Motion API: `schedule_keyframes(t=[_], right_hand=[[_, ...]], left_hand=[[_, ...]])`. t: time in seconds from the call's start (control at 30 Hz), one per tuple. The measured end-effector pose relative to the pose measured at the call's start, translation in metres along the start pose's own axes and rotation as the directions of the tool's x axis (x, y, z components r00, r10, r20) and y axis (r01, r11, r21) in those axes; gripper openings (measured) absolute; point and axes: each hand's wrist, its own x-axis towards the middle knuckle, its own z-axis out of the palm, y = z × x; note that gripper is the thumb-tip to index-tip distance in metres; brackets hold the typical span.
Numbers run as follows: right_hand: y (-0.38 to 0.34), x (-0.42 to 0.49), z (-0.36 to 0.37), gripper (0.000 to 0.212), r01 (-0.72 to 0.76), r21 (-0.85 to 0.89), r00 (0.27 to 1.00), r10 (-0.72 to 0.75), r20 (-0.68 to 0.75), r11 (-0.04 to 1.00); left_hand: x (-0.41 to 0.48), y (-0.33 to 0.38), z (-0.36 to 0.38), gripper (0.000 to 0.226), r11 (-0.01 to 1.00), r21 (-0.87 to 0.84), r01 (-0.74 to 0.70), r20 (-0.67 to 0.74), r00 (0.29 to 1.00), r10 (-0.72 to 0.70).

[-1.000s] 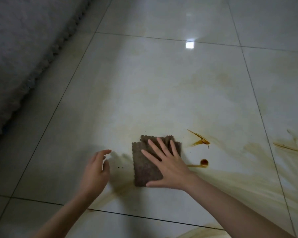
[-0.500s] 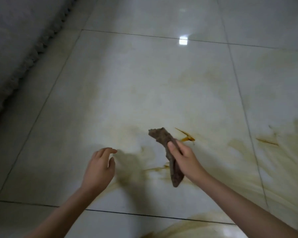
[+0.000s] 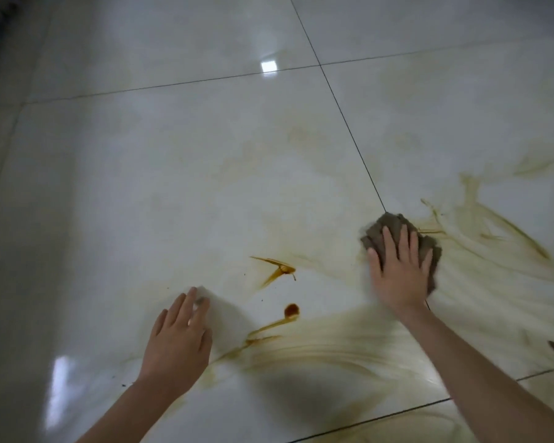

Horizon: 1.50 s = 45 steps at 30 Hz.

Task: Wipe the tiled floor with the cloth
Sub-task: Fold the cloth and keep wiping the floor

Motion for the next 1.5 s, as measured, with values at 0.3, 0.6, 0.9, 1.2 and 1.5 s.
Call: schedule_keyframes(t=[0.3,0.6,0.9,1.2,1.5], right_hand=[[-0.138,-0.086,0.035,0.052,0.764,0.02,0.639,-0.759,0.125,0.645],[-0.015,0.057,-0.002,0.061,0.306,-0.08,0.951,-0.308,-0.014,0.949],[-0.149,-0.1,0.043,0.069,0.814,0.062,0.57,-0.816,0.098,0.577],[-0.133,0.058,0.023,0.055,0.452,-0.067,0.89,-0.454,-0.023,0.889],[-0.14,-0.106,0.044,0.056,0.973,0.013,0.223,-0.959,0.178,0.228]], left_hand=[[0.025,0.001,-0.007,0.058,0.992,-0.034,0.122,0.023,0.992,-0.121],[0.036,-0.002,-0.014,0.052,0.999,0.036,0.003,-0.124,0.992,0.002],[0.035,-0.001,-0.016,0.051,0.988,-0.147,0.037,-0.209,0.976,-0.067],[0.028,-0.006,-0.01,0.057,0.981,-0.182,0.074,-0.132,0.986,-0.099],[0.01,-0.016,-0.008,0.05,0.949,-0.301,0.093,-0.228,0.96,-0.166]])
